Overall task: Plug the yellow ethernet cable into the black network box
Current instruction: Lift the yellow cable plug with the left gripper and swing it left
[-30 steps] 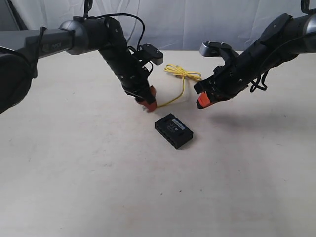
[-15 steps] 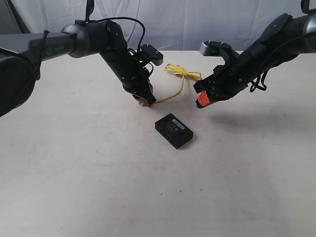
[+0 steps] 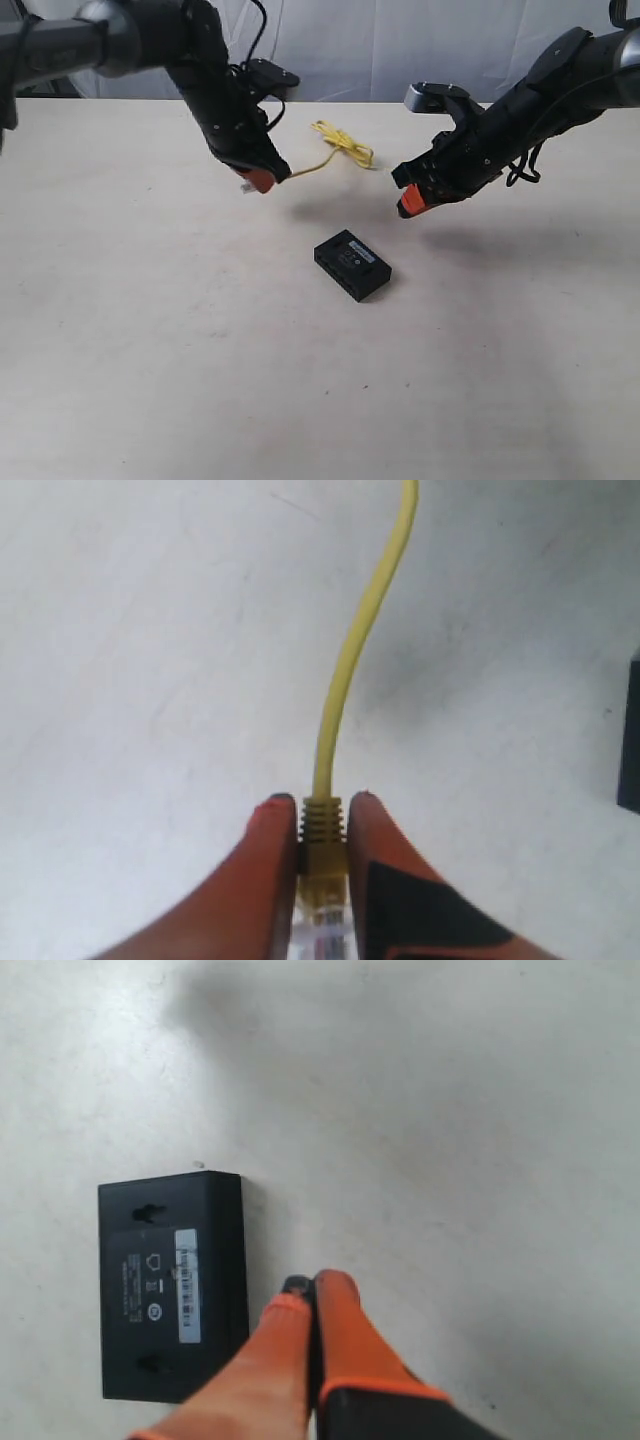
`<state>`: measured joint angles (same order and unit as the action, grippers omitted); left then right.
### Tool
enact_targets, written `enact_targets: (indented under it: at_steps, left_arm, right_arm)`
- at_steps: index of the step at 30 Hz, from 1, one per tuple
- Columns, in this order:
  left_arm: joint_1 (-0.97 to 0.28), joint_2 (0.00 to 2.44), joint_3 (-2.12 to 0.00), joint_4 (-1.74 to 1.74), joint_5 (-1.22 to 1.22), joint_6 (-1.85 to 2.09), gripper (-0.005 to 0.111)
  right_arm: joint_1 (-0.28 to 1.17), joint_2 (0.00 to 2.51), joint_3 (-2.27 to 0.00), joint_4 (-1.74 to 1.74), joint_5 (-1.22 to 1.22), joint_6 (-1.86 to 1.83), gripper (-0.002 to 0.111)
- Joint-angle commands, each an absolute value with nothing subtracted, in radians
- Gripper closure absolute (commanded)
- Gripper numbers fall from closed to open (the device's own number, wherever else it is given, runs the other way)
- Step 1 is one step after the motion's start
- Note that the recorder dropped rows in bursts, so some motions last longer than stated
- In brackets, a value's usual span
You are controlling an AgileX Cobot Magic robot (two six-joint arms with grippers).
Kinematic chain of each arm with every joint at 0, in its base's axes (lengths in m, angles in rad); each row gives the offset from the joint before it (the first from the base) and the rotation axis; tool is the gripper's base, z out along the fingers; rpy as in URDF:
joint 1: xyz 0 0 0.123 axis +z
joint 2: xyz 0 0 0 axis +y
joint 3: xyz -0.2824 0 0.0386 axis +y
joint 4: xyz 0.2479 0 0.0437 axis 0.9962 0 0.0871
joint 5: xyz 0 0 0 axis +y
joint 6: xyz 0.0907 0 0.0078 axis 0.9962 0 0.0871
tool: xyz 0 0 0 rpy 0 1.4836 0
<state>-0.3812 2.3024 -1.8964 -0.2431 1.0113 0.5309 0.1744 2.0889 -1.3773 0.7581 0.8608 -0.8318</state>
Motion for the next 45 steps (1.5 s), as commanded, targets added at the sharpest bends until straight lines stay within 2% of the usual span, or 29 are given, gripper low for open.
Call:
enact_targets:
  at_steps: [1,10,17,23,26,30,33,34,38,41,45]
  left_arm:
    - [-0.331,2.168,-1.749,-0.233,0.988,0.469,0.107]
    - [-0.152,1.861,-1.26,-0.279,0.797,0.374,0.107]
    - [-0.187,1.688,-0.988,-0.411,0.667,0.353,0.107]
    - [-0.227,1.673,-0.857,-0.471,0.598,0.268,0.105]
    - [-0.259,1.673,-0.845,-0.483,0.59,0.28,0.092]
    - [-0.271,1.673,-0.845,-0.481,0.604,0.29,0.059]
    - [-0.271,1.673,-0.858,-0.359,0.641,0.324,0.039]
    - [-0.271,1.67,-0.87,-0.297,0.658,0.353,0.039]
    - [-0.271,1.632,-0.931,-0.105,0.777,0.994,0.053]
    - [-0.271,1.626,-0.919,-0.157,0.869,1.736,0.052]
    - [-0.271,1.648,-0.905,-0.34,0.773,2.131,0.052]
  right_arm:
    - [0.169,2.087,-1.381,0.764,0.853,-0.837,0.109]
    - [0.206,2.087,-1.381,0.771,0.857,-0.837,0.109]
    - [0.264,2.122,-1.381,0.768,0.764,-0.837,0.109]
    - [0.273,2.156,-1.381,0.768,0.775,-0.837,0.109]
    - [0.273,2.158,-1.381,0.768,0.784,-0.837,0.109]
    - [0.273,2.158,-1.381,0.763,0.8,-0.837,0.109]
    - [0.273,2.158,-1.381,0.741,0.812,-0.837,0.109]
    - [0.273,2.158,-1.381,0.739,0.814,-0.837,0.109]
    - [0.273,2.158,-1.381,0.731,0.816,-0.837,0.109]
    - [0.273,2.158,-1.381,0.73,0.824,-0.837,0.109]
    - [0.273,2.158,-1.381,0.73,0.824,-0.837,0.109]
